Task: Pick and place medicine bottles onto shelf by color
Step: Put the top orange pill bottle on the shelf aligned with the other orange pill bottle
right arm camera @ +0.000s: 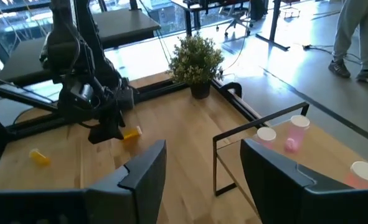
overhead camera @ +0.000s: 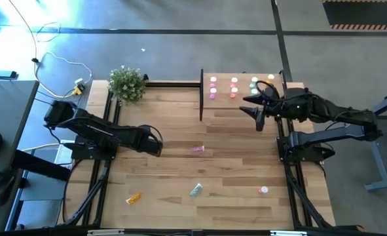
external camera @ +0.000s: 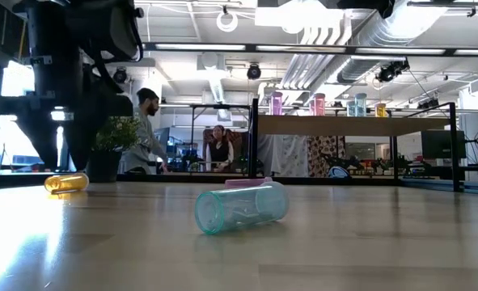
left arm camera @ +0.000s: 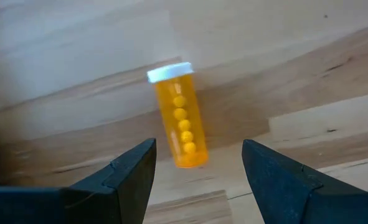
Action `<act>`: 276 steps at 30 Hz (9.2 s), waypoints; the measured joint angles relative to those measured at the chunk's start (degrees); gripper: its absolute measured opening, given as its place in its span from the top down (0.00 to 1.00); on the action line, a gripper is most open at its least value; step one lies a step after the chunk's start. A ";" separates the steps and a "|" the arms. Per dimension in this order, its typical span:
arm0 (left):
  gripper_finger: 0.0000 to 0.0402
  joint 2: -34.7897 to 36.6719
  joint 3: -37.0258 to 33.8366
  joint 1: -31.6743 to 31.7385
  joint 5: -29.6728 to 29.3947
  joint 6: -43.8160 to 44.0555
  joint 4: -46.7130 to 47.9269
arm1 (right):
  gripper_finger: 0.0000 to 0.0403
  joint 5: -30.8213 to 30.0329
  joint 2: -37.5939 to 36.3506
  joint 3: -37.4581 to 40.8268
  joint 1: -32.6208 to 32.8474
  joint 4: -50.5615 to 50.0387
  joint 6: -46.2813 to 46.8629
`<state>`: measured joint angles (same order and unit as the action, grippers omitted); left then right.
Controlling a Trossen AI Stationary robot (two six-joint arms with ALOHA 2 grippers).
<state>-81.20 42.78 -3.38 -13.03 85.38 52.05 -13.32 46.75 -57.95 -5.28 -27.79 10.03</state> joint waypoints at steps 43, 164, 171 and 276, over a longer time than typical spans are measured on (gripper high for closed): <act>0.74 -7.35 2.85 -0.87 -0.61 -8.55 -8.67 | 0.51 1.93 0.86 0.00 0.02 -3.80 0.27; 0.40 0.30 16.17 10.86 10.92 -77.09 -60.39 | 0.74 -25.35 11.89 -15.47 10.05 -21.95 18.59; 0.40 0.65 16.17 13.25 10.92 -78.47 -60.82 | 0.74 -36.43 7.79 -15.47 5.19 -30.51 25.48; 0.40 0.54 16.13 21.38 10.92 -79.61 -60.84 | 0.54 -17.92 9.04 5.95 -34.12 -26.25 30.48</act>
<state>-80.66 58.92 18.00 -2.11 5.77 -8.80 -31.24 55.79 -52.01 -39.40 -54.04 40.51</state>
